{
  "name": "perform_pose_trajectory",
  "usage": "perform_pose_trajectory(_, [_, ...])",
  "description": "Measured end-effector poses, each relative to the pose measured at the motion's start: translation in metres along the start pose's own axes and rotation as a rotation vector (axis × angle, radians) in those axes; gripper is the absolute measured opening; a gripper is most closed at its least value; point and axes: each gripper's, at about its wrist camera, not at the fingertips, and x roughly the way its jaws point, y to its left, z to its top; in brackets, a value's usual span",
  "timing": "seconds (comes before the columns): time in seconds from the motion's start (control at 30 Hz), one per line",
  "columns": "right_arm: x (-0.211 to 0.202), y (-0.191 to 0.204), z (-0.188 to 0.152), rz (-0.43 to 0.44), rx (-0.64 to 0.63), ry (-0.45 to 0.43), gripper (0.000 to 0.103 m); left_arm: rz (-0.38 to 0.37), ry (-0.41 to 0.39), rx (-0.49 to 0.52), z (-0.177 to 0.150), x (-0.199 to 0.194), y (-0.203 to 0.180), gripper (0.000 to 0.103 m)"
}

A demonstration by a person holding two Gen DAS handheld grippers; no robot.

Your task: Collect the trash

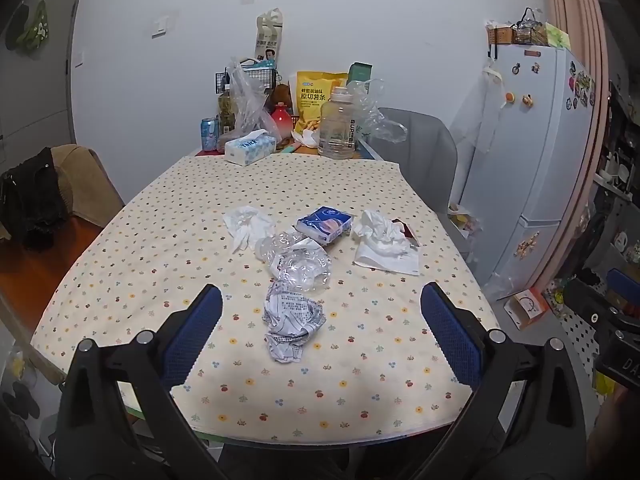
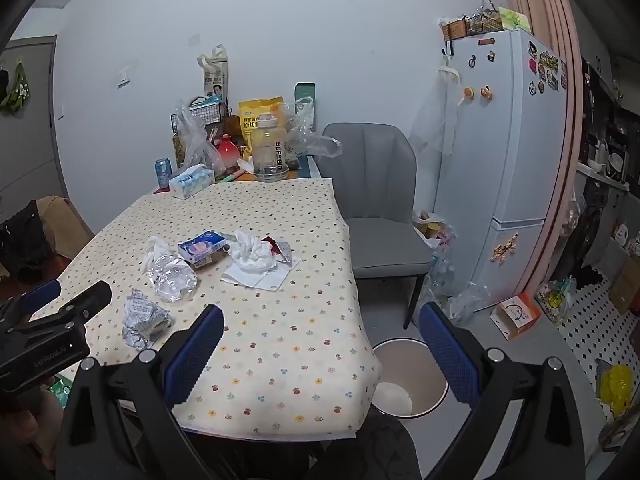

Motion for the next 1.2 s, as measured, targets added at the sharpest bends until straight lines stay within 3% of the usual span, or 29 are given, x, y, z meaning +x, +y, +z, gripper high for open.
perform_pose_trajectory(1.2, [0.003, 0.000, -0.002, -0.005, 0.010, 0.004, 0.096, 0.003, -0.005, -0.017, -0.003, -0.001, 0.008, 0.099])
